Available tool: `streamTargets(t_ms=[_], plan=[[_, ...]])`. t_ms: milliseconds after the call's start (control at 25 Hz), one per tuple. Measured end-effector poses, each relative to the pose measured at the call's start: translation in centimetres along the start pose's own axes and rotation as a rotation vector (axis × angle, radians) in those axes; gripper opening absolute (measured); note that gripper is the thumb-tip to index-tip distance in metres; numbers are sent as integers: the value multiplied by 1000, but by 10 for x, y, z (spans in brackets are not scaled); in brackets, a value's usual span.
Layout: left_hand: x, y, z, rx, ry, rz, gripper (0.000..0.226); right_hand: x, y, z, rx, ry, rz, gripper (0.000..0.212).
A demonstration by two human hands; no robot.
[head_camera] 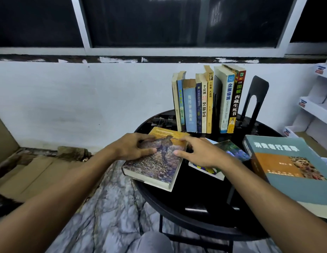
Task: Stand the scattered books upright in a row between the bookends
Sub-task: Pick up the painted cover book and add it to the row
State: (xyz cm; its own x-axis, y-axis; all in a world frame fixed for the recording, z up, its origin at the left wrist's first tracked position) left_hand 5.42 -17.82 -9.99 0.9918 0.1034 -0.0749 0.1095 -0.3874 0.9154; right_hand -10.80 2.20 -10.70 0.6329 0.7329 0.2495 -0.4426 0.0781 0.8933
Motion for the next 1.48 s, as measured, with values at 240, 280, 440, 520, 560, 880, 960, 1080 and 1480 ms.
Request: streamTargets(t_ms=[240, 280, 440, 520, 560, 880, 960, 1080, 1480], plan=[[13, -9, -2, 76, 27, -58, 65, -3, -7, 5, 51, -7, -6, 86], [14, -10, -1, 91, 42, -64, 68, -4, -8, 5, 45, -3, -9, 88], [15, -17, 4, 195, 72, -22, 83, -5, -16, 10, -28, 3, -22, 95], [9, -18, 3, 265, 85, -38, 93, -6, -19, 12, -84, 7, -35, 94], [6, -18, 3, 296, 92, -59, 98, -6, -20, 12, -115, 9, -41, 94], [10, -19, 5, 601, 78, -276, 97, -7, -17, 15, -321, 78, -105, 113], [14, -11, 7, 655, 56, -377, 95, -6, -8, 19, -376, 118, -137, 116], [20, 3, 7, 595, -16, -482, 89, -3, 9, 27, -417, 190, -189, 110], [38, 18, -11, 487, -200, -784, 84, 0, 27, 54, -304, 395, -485, 109]])
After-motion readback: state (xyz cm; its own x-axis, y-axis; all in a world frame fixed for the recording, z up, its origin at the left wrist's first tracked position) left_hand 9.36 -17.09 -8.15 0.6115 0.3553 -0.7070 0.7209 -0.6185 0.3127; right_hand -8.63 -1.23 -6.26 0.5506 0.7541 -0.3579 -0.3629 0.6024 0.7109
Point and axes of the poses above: each hand's wrist, its own x-axis away from the middle knuckle, its own y-axis out of the back of the hand, z = x × y, the point moved 2 cm from there along -x, towards the middle knuckle, and after that the axes turned 13 degrees about -y, right-handed, at the moved point
